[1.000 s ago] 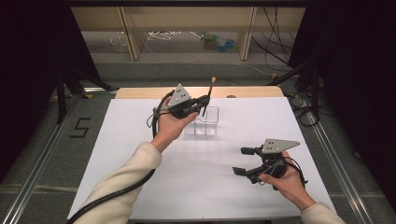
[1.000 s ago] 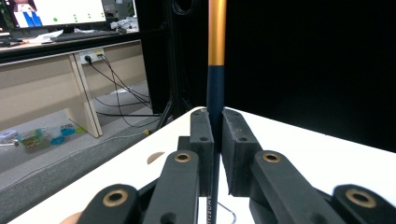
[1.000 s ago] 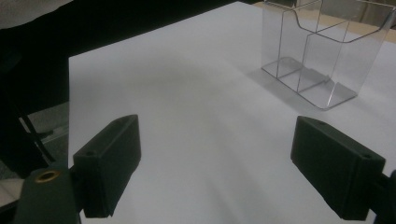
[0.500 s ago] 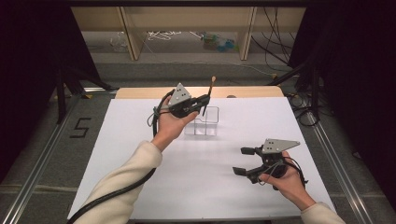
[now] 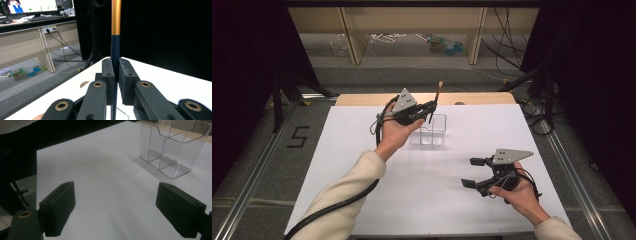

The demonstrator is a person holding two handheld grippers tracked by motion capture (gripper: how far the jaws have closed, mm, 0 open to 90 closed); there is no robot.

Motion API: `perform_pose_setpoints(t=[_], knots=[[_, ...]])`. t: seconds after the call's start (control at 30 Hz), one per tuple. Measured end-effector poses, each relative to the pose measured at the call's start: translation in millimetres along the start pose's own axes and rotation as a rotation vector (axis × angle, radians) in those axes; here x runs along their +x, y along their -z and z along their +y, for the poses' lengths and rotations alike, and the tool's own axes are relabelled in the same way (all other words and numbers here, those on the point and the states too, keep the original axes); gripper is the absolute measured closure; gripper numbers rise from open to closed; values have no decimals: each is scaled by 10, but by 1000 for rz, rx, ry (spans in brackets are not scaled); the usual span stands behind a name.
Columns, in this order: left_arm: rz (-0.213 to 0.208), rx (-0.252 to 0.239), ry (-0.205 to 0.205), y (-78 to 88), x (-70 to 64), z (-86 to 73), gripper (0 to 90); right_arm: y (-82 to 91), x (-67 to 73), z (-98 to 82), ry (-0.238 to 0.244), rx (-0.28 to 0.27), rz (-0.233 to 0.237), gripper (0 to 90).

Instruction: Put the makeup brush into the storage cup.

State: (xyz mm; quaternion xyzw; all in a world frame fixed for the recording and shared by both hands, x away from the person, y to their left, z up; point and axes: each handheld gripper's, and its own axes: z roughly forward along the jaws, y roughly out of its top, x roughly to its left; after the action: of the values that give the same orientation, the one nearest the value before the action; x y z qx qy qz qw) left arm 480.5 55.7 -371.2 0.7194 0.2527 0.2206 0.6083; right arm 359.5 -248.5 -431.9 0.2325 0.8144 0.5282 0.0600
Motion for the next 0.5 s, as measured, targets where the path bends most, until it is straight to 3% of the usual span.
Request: perform_pose_setpoints(t=[0.5], knots=[[4,-1,2,-22,18,6,828,1,0,0,-1,-1,1,167]])
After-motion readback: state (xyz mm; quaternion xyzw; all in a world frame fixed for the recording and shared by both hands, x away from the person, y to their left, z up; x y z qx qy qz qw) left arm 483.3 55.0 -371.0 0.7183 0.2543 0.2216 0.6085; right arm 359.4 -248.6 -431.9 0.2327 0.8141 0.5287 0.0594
